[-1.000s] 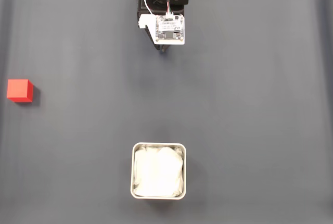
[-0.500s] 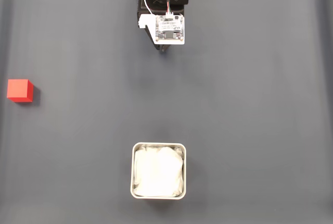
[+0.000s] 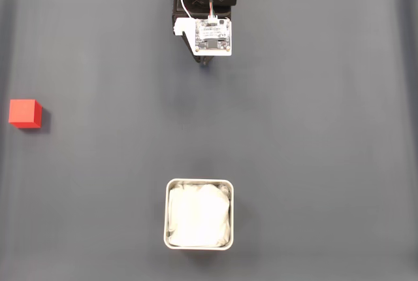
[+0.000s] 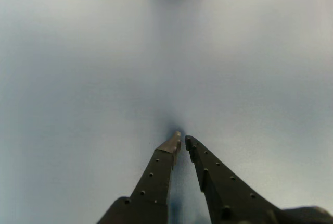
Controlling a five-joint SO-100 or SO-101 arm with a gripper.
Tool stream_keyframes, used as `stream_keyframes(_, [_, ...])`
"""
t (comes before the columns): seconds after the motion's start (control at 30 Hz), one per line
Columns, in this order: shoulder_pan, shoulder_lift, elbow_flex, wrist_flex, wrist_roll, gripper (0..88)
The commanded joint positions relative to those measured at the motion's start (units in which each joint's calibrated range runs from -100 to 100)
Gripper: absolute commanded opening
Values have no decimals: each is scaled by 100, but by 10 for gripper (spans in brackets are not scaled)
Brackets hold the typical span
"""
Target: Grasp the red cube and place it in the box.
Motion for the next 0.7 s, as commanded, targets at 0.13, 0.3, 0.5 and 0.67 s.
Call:
stream_keyframes(0.13, [-42,9,45,128,-34,2])
stream_keyframes(0.3, [-42,9,45,128,-34,2])
stream_keyframes(0.5, [-205,9,45,5,-98,0])
stream_keyframes(0.67, [-276,0,-575,-651,-327,0])
